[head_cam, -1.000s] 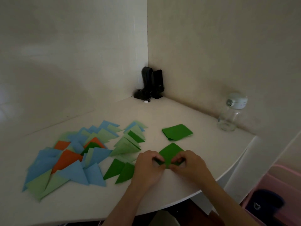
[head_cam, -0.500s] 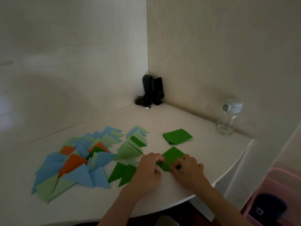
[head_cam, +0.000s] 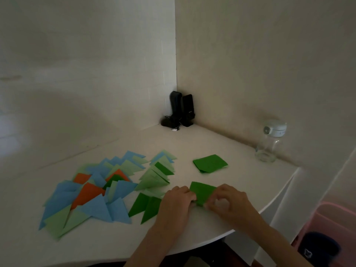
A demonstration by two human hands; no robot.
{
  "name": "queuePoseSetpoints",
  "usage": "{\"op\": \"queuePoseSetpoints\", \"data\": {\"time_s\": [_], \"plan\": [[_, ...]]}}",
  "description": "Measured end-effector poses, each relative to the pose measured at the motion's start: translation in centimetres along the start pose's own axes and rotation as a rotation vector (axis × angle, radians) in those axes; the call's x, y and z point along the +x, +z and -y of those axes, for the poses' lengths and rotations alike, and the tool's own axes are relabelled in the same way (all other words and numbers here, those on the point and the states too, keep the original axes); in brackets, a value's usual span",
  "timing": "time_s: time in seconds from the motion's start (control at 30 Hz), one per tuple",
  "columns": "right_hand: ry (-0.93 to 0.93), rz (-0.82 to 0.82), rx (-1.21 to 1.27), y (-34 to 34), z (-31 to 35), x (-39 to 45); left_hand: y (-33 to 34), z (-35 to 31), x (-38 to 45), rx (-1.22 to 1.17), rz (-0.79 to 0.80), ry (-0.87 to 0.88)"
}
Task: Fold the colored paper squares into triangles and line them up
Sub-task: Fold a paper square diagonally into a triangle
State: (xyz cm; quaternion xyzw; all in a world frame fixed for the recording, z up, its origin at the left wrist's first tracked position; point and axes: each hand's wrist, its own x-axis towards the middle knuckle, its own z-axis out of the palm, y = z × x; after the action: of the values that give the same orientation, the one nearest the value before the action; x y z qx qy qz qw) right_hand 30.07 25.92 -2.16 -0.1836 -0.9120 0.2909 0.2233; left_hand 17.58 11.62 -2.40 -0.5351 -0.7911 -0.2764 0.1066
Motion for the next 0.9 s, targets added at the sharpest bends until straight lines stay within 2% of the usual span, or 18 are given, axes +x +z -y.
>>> {"op": "queuePoseSetpoints", "data": {"time_s": [0.1,0.3,0.67,0.9], "plan": [[-0.002,0.038,-0.129,0.4,-0.4,-0.4,0.1,-0.1,0.0,-0.046,-0.002,-0.041],[0.049,-0.013,-0.186,1.2,0.0,0.1,0.3,0.5,0.6,-0.17,0.026,-0.191],[0.198,-0.084,-0.273,2.5,1.1,0.3,0.9,0.8,1.9,0.0,0.202,-0.326],[0.217,-0.051,-0.313,2.3,1.2,0.4,0.3,1.2,3.0,-0.066,0.289,-0.39]]}}
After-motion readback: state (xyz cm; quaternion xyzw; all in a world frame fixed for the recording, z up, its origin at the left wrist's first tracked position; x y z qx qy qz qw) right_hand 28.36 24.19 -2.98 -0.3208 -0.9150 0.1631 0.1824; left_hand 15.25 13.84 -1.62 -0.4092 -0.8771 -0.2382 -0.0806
